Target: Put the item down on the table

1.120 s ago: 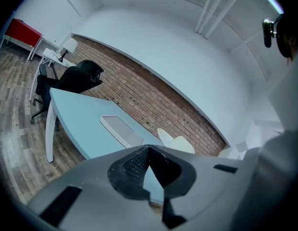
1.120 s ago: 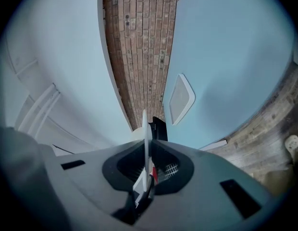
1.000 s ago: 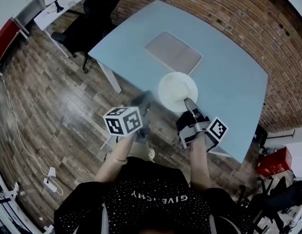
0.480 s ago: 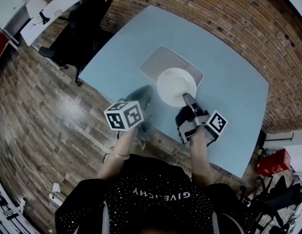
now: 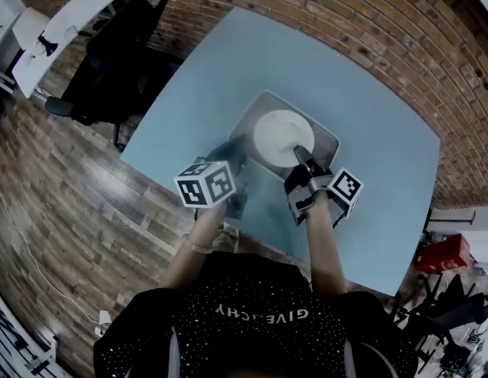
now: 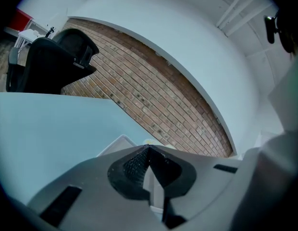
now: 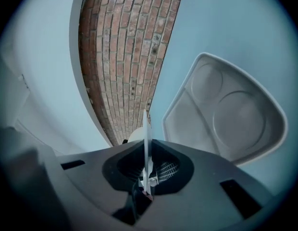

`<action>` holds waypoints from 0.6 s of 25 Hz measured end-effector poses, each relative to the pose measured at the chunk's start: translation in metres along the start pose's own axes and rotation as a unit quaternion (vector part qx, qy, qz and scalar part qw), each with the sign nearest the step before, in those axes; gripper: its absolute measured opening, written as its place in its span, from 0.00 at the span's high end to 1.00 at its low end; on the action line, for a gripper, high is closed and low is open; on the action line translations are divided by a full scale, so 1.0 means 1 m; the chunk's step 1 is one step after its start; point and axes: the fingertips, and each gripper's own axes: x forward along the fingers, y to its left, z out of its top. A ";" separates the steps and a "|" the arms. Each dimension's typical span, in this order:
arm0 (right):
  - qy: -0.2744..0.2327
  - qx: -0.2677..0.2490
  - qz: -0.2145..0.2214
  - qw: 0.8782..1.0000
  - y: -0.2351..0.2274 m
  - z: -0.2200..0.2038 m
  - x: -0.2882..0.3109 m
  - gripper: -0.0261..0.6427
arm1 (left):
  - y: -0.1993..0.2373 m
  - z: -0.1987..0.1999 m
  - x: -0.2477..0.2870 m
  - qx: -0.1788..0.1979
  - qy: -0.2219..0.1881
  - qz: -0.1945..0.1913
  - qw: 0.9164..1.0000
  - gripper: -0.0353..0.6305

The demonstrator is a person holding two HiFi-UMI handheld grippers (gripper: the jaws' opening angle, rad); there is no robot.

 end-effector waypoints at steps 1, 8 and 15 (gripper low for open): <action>0.000 0.002 -0.008 1.000 -0.006 0.001 0.009 0.91 | 0.007 0.001 0.005 -0.003 0.004 0.000 1.000 0.93; 0.004 0.010 -0.060 0.998 -0.045 0.016 0.069 0.91 | 0.045 0.000 0.038 -0.026 0.029 0.005 0.999 0.93; 0.012 -0.014 -0.123 0.992 -0.069 0.022 0.093 0.91 | 0.056 -0.002 0.051 -0.043 0.043 0.002 0.998 0.93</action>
